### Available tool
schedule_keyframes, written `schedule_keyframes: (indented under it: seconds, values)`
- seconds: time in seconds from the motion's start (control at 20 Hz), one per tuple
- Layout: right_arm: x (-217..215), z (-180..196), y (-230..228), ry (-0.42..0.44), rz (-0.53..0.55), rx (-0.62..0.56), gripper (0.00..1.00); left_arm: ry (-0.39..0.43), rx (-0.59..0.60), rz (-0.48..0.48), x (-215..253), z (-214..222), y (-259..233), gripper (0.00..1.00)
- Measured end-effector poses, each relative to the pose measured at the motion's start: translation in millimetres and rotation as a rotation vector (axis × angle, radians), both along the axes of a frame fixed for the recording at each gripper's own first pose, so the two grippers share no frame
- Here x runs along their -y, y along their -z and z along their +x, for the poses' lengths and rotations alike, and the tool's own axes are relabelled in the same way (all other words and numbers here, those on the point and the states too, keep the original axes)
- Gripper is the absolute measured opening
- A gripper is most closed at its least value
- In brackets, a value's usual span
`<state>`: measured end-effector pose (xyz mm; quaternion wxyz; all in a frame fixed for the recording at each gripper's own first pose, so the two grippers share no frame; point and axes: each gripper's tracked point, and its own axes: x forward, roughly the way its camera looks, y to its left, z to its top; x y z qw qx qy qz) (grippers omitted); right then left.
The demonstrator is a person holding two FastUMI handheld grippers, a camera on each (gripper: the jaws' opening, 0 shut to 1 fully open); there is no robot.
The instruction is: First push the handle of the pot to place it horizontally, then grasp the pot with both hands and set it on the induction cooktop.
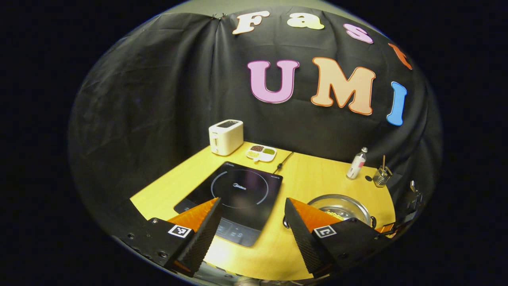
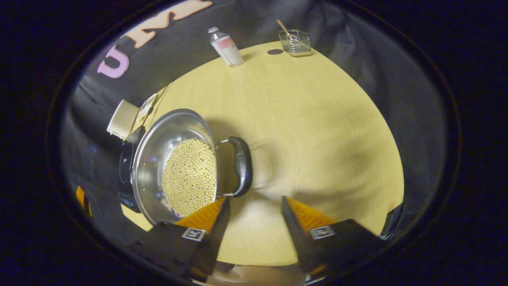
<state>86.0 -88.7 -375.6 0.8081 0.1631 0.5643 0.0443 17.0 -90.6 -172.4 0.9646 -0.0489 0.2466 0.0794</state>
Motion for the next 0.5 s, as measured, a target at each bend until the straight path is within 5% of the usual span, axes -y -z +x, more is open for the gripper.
schedule_keyframes:
  seconds: [0.05,0.3,0.5]
  values:
    - [-2,3,-7,0.022,0.051,-0.001,0.98,0.012,-0.019,-0.025,7,3,8,0.96]
    - [-9,13,-30,0.081,0.217,-0.010,0.99,0.148,-0.173,-0.178,52,23,58,0.95]
    - [-9,15,-21,0.013,0.216,-0.019,1.00,0.228,-0.308,-0.215,64,33,104,0.96]
